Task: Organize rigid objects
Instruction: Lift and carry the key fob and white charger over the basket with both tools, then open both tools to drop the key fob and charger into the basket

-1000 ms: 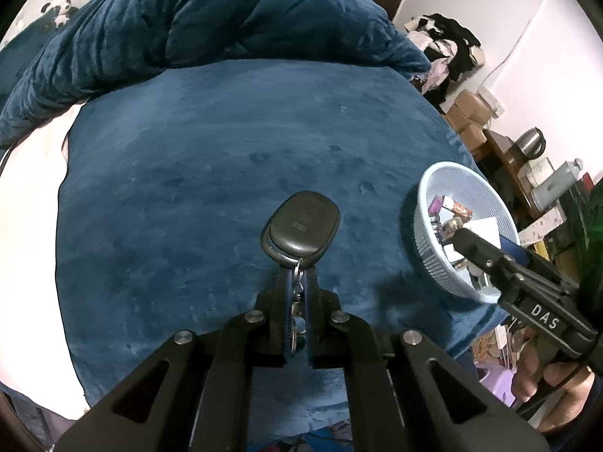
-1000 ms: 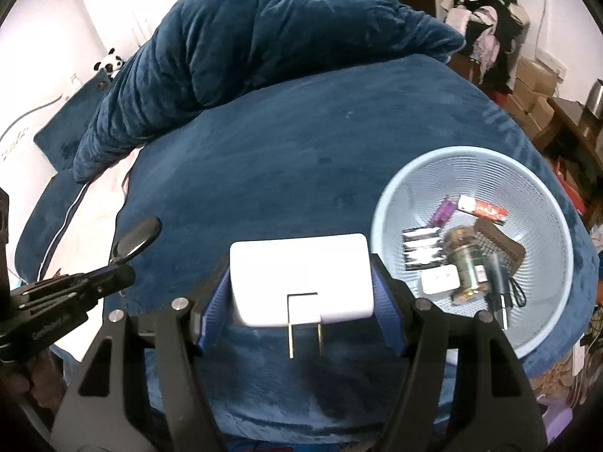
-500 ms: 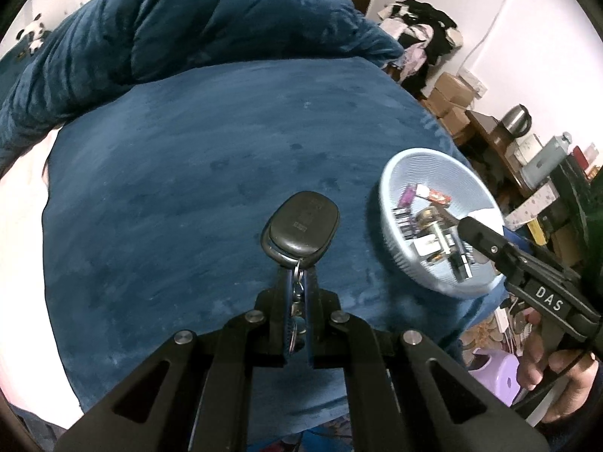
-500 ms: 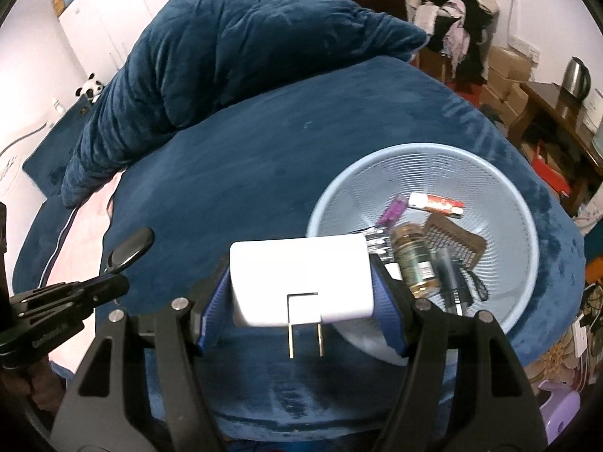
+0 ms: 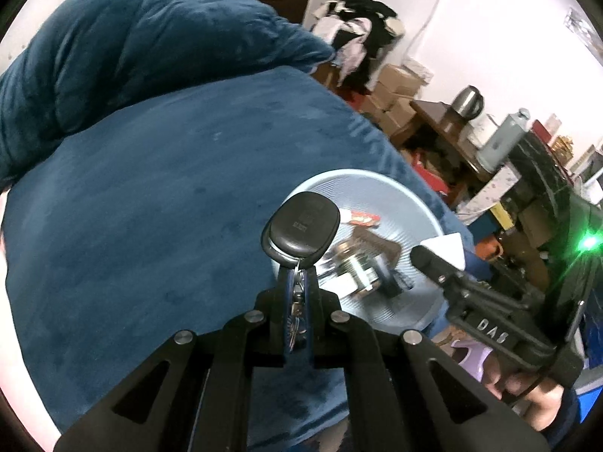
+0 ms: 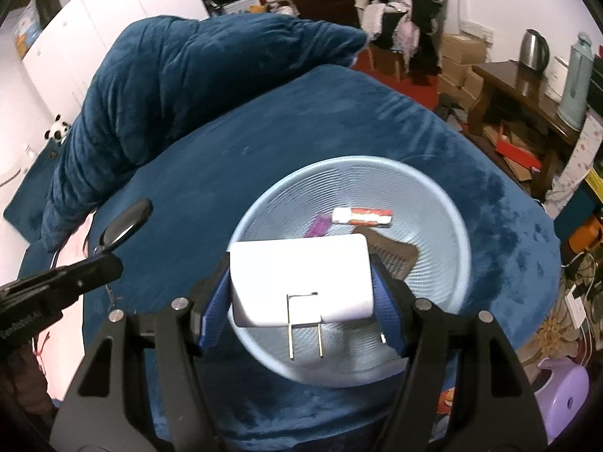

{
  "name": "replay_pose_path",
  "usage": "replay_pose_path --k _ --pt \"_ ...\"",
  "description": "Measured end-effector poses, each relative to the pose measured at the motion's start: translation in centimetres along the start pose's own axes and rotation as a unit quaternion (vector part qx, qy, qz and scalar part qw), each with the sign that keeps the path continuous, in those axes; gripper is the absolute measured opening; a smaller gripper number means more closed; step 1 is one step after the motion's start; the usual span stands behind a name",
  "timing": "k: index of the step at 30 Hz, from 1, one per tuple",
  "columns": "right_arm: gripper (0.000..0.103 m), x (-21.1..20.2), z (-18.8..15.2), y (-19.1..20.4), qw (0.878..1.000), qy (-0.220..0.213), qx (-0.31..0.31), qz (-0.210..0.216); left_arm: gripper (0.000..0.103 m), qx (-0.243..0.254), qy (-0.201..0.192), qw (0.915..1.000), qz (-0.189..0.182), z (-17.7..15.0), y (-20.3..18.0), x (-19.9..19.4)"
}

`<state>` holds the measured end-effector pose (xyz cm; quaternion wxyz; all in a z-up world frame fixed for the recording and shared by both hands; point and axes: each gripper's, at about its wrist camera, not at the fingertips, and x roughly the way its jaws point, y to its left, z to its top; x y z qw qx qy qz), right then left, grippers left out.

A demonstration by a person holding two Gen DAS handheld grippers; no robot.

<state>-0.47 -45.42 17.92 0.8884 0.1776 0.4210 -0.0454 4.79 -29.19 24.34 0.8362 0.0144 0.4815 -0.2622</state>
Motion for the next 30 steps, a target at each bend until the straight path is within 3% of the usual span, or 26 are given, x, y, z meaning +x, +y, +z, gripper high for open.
replay_pose_path --k 9,22,24,25,26,30 --pt "0.068 0.9 1.0 -3.5 0.999 -0.001 0.032 -0.012 0.004 0.022 0.026 0.9992 -0.02 2.4 -3.6 4.1" --pt "0.069 2.5 2.4 -5.9 0.998 0.002 0.061 -0.024 0.005 0.026 0.052 0.9983 -0.012 3.3 -4.8 8.8" --pt "0.069 2.8 2.5 -6.2 0.997 0.006 0.066 -0.027 0.028 0.02 0.055 0.9983 -0.002 3.3 -4.6 9.3" --pt "0.071 2.9 2.5 -6.4 0.997 0.009 0.069 -0.032 0.058 0.013 0.054 0.9984 0.002 3.4 -4.5 9.5" --pt "0.075 3.0 2.6 -6.6 0.997 0.01 0.072 -0.036 0.073 0.009 0.054 0.9985 0.003 3.4 -4.4 9.6" --pt "0.09 2.9 2.2 -7.3 0.996 0.011 0.079 -0.041 0.095 -0.004 0.061 0.998 0.019 3.0 -3.7 10.1"
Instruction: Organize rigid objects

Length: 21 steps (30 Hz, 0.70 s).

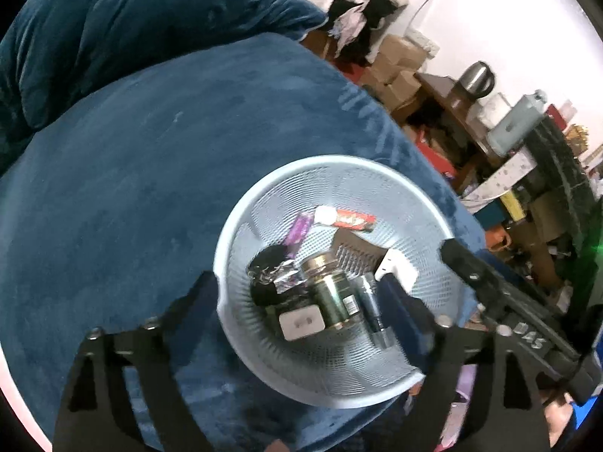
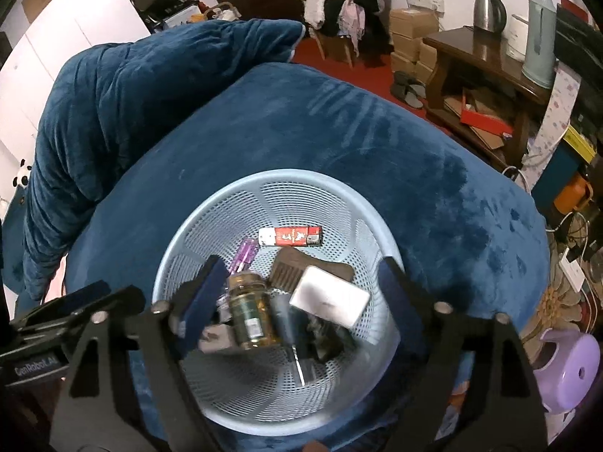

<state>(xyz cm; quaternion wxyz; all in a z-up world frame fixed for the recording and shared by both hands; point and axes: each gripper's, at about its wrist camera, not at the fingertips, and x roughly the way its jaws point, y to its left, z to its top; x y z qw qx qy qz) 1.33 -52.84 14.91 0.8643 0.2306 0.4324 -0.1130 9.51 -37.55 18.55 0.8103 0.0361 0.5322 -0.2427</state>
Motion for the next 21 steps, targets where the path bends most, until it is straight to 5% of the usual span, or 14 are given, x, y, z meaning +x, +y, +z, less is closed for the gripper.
replay_pose_path --k 1,7,21 --pt "0.095 0.0 -0.1 -0.2 1.0 0.002 0.003 -0.002 0.102 0.0 0.003 1.0 0.007 -0.1 0.1 0.2" --pt "0.103 0.2 -0.6 -0.3 1.0 0.015 0.004 -0.006 0.103 0.008 0.012 0.9993 0.035 -0.9 0.4 0.8" --pt "0.103 -0.2 -2.0 0.5 1.0 0.024 -0.003 -0.01 0.103 -0.005 0.021 0.9992 0.033 -2.0 1.7 0.5"
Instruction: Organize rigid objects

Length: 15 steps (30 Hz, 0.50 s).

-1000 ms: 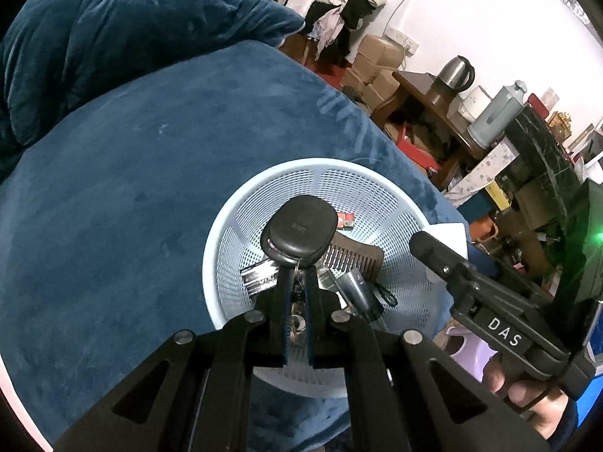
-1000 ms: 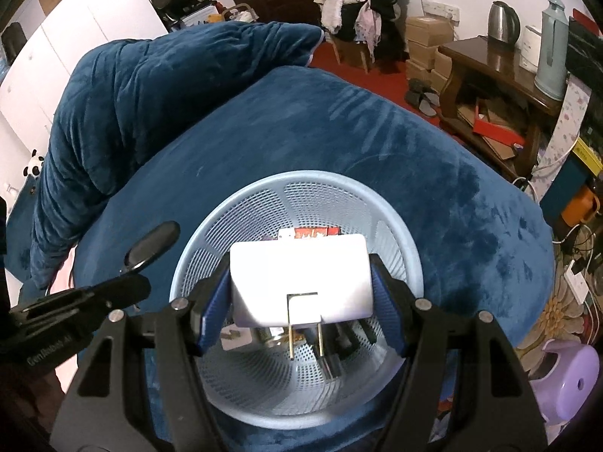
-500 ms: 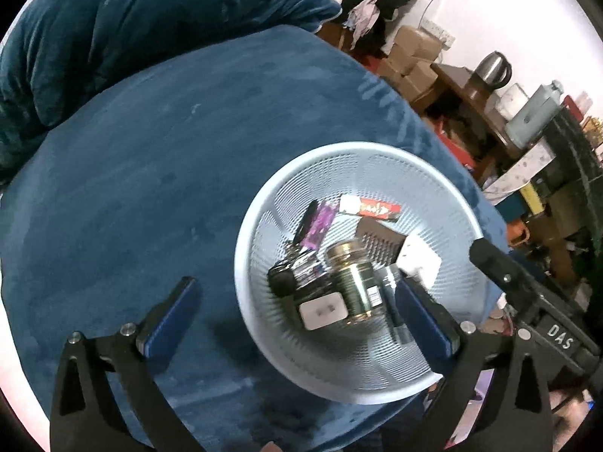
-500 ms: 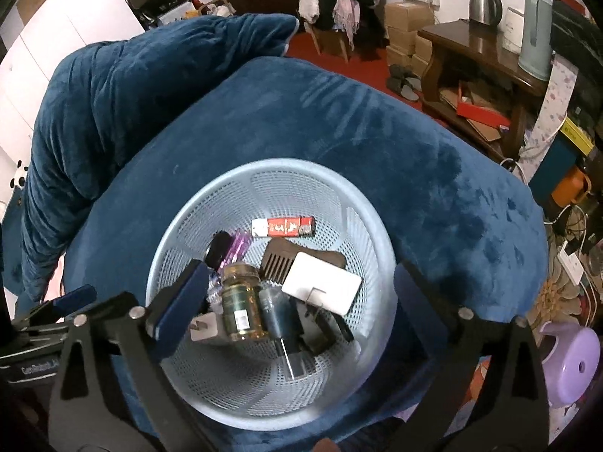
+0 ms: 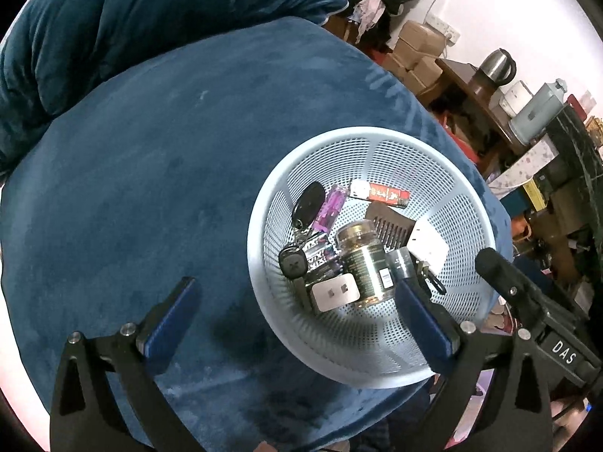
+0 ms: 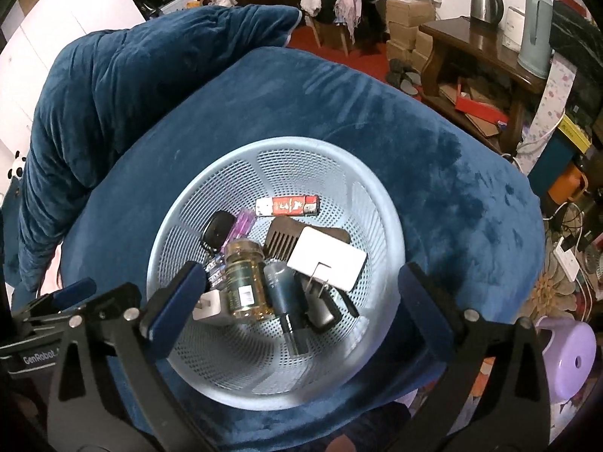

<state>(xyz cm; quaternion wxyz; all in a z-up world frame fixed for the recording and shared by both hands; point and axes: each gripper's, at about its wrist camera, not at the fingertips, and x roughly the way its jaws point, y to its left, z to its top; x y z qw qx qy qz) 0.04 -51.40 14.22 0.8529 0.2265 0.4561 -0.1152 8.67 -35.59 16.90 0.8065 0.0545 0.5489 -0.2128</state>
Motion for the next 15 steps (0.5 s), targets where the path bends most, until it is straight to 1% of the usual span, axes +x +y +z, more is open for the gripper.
replay_pose_path --k 7,15 --pt "0.103 -0.3 -0.7 0.3 1.0 -0.004 0.001 0.001 0.103 0.002 -0.002 1.0 0.003 -0.4 0.3 -0.1" --pt "0.103 -0.8 -1.3 0.2 1.0 -0.013 0.006 -0.008 0.103 0.0 -0.009 1.0 0.0 -1.4 0.7 -0.7"
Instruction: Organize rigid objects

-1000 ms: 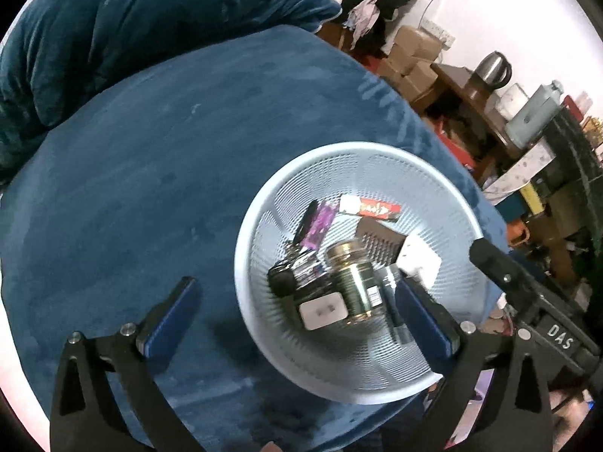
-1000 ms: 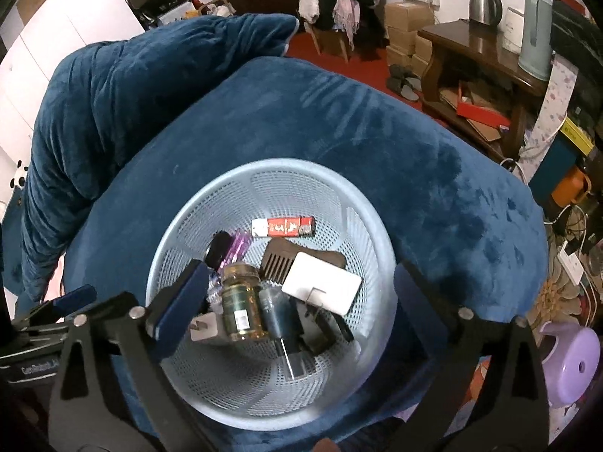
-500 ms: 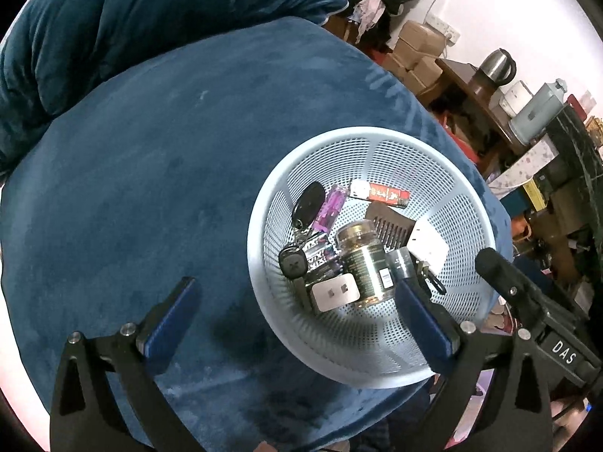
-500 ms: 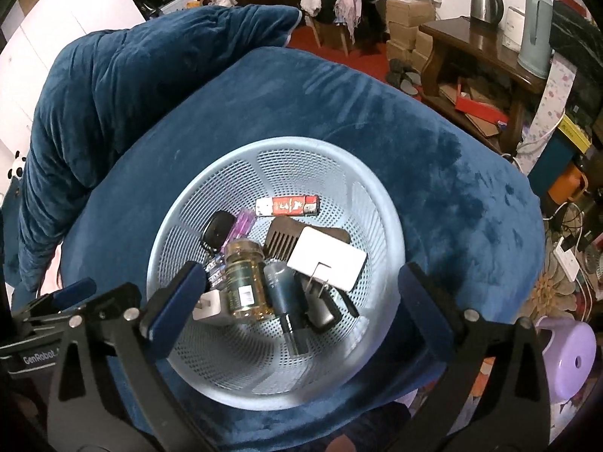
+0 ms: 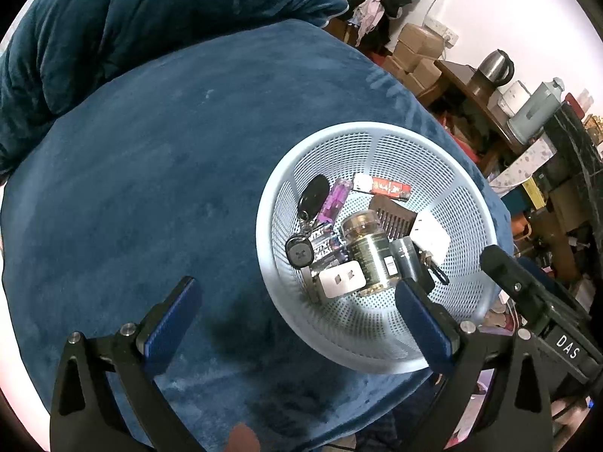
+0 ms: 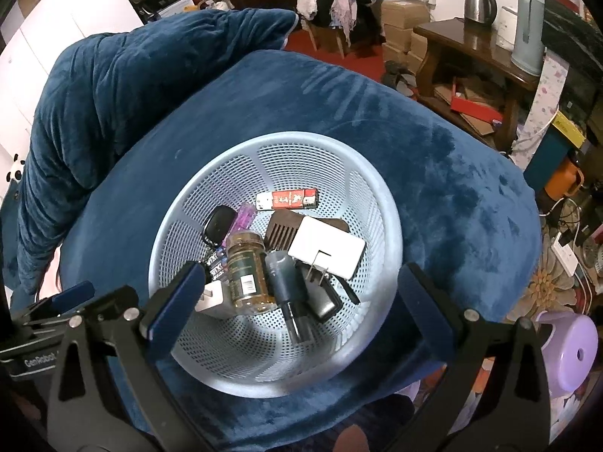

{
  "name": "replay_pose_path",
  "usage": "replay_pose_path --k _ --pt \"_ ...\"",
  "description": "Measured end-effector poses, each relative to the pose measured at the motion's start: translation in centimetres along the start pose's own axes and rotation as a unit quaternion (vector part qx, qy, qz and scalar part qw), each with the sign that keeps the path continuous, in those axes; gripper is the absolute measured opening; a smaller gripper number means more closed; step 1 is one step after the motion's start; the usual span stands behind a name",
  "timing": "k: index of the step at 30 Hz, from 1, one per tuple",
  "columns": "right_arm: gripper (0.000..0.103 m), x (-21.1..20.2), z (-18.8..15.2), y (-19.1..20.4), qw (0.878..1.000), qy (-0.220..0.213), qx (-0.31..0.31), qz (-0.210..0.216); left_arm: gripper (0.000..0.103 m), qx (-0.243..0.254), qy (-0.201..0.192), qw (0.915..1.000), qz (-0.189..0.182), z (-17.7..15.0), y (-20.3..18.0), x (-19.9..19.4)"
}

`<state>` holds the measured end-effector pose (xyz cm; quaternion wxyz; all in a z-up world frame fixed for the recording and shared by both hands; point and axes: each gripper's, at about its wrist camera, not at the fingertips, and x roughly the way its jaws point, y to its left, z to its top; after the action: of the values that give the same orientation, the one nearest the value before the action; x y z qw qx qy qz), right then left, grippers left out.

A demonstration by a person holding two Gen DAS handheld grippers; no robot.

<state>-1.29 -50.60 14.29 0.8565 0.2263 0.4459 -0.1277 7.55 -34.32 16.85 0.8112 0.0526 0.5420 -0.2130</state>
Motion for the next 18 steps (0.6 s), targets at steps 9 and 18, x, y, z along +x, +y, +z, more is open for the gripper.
replay_pose_path --k 9,18 --pt "0.103 -1.0 -0.5 0.6 1.0 -0.025 0.001 -0.01 0.102 -0.003 -0.018 0.9997 0.014 -1.0 0.4 -1.1" --pt "0.103 -1.4 -1.2 1.5 0.999 -0.029 -0.006 -0.013 0.102 -0.007 -0.019 0.9998 0.009 -1.8 1.1 -1.5"
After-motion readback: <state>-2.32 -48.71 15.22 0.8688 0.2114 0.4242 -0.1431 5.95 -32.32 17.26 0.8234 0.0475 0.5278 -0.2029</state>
